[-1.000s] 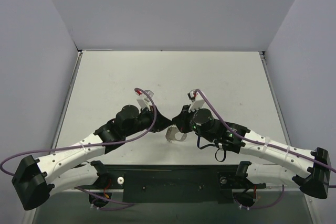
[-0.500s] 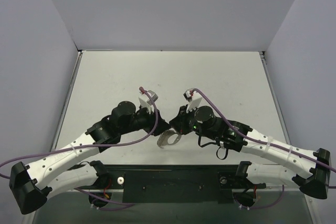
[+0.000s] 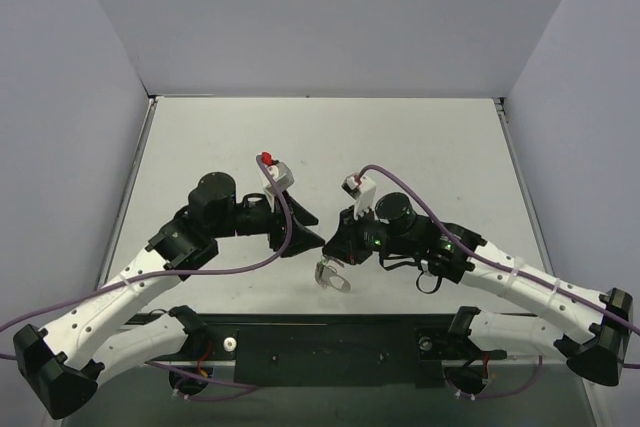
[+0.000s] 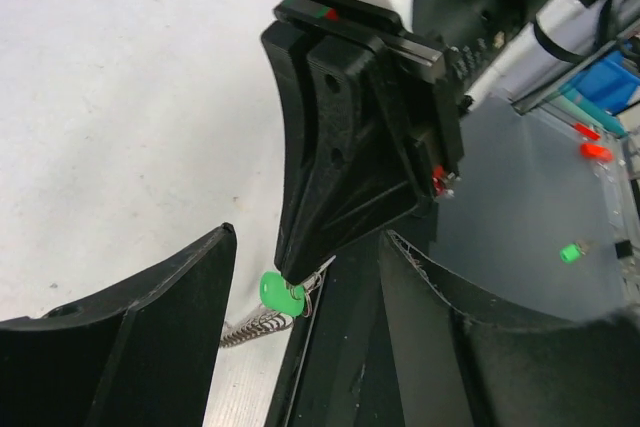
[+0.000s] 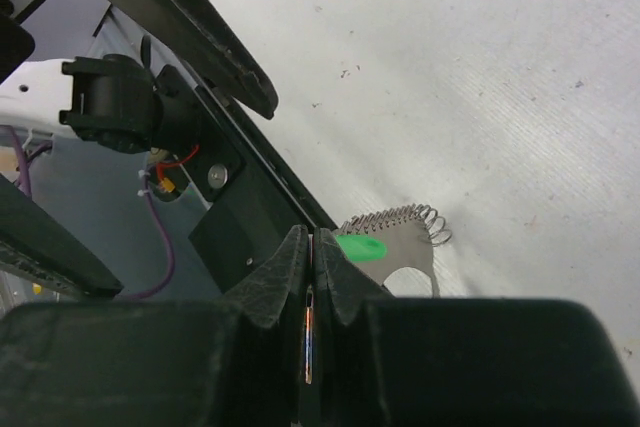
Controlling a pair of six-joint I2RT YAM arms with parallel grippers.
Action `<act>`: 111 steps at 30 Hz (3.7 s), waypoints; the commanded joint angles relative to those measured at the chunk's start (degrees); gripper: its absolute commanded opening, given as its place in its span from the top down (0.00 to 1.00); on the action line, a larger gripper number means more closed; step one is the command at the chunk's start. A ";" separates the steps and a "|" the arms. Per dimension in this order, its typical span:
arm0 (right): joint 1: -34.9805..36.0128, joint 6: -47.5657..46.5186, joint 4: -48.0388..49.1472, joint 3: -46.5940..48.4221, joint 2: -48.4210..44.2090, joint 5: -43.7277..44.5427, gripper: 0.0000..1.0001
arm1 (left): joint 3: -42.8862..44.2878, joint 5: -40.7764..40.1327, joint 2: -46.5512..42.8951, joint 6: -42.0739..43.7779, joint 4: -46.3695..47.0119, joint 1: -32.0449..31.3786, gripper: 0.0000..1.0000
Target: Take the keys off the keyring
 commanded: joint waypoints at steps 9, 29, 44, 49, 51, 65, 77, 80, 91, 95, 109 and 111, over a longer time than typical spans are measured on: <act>-5.31 -2.51 1.08 4.78 -3.19 -14.91 1.00 | -1.22 24.92 2.44 -2.82 10.01 7.10 0.38; -5.93 -1.54 0.99 7.15 -5.21 -11.49 1.00 | -6.49 24.40 5.87 -12.85 24.62 4.64 0.45; -5.93 -0.58 2.13 7.15 -6.36 -9.64 1.00 | -6.76 20.53 6.84 -12.85 25.58 1.92 0.70; -5.84 -0.23 2.57 6.89 -6.88 -9.47 1.00 | -6.76 19.13 7.19 -13.37 26.37 1.39 0.95; -5.84 -0.14 2.92 6.63 -7.15 -9.38 1.00 | -6.84 17.90 6.93 -13.99 26.38 1.12 1.00; -5.84 3.55 9.69 1.18 -10.40 -7.80 1.00 | -8.07 9.29 7.37 -24.62 35.34 0.95 1.00; -5.84 6.98 14.96 -4.53 -14.26 -5.16 1.00 | -7.63 5.42 8.07 -28.84 38.15 1.38 1.00; -5.75 7.16 14.79 -5.33 -15.15 -4.81 1.00 | -7.46 5.06 7.90 -29.11 37.89 1.74 1.00; -5.31 10.32 17.51 -9.98 -19.01 -3.23 1.00 | -7.11 3.13 8.51 -30.25 37.36 2.53 1.00; -4.44 10.76 18.04 -11.04 -19.54 -2.18 1.00 | -7.11 2.25 8.69 -30.42 37.01 2.88 1.00; 0.57 11.99 21.38 -13.68 -20.33 6.79 1.00 | -8.25 -4.94 9.48 -35.96 38.42 3.58 1.00; 1.37 11.73 21.82 -13.16 -19.28 8.02 1.00 | -8.07 -6.88 9.21 -36.22 37.37 3.58 1.00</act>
